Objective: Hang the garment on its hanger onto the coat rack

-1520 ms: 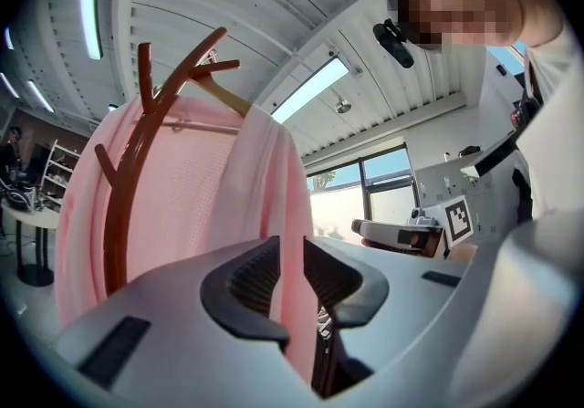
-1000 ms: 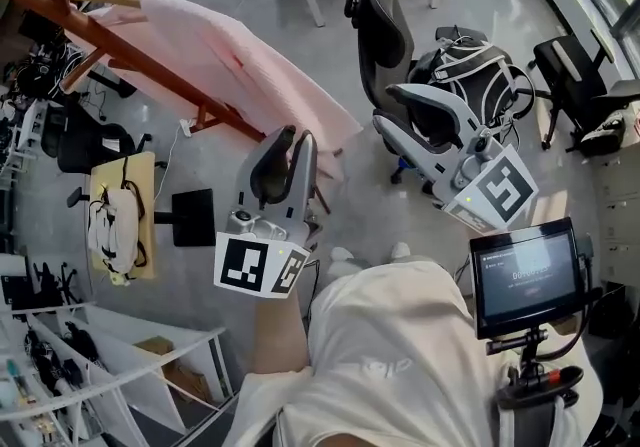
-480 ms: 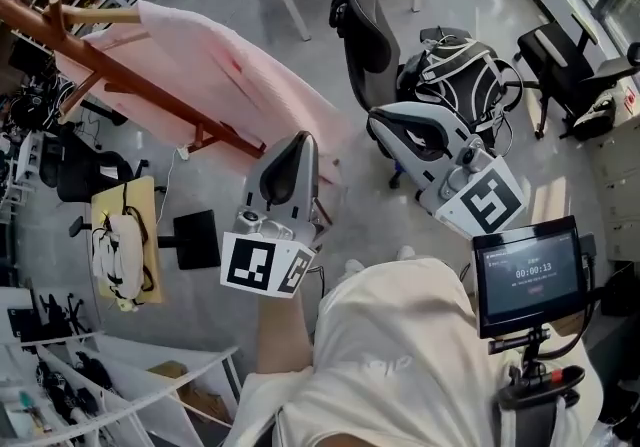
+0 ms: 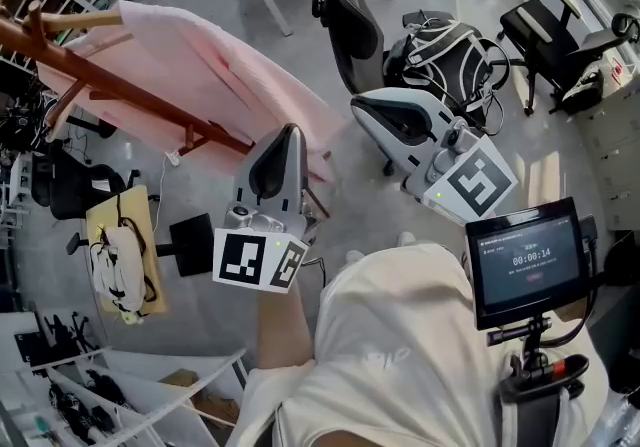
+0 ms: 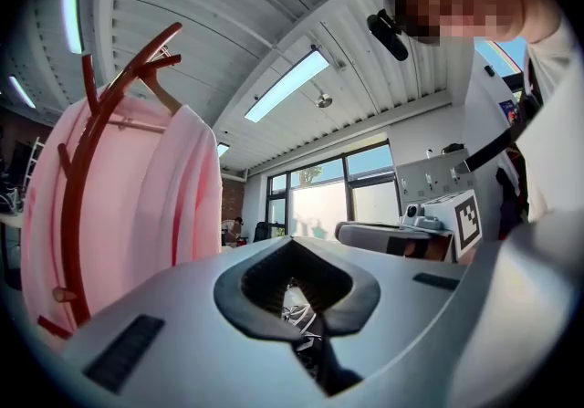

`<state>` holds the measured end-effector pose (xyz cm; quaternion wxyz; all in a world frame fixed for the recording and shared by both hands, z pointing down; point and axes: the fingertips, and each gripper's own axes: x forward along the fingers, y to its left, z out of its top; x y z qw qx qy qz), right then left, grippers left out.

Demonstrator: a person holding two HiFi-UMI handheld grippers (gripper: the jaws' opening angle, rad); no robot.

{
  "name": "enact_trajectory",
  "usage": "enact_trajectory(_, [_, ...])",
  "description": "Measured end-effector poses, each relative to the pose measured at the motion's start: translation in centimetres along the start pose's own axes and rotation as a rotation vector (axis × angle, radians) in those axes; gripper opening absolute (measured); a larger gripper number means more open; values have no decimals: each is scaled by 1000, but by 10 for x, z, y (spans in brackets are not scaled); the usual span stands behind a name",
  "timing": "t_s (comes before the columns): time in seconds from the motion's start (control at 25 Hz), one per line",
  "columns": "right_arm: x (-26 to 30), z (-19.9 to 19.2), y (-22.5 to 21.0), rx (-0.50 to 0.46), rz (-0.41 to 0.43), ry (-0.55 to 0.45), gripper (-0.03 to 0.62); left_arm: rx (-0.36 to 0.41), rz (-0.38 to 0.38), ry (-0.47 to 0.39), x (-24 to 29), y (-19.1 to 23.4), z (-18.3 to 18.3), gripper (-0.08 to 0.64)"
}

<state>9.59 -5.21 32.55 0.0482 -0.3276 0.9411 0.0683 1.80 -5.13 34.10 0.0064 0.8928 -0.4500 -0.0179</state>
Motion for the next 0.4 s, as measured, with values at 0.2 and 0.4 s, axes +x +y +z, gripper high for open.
enact_trajectory(0.2, [5,-4,8,-30,-17,26,9,38,-24,8,-6,0,0,6])
enact_trajectory(0.4, [8,-17,7,-143,-60,110,9,63,-23,4,-4,-2,-2,6])
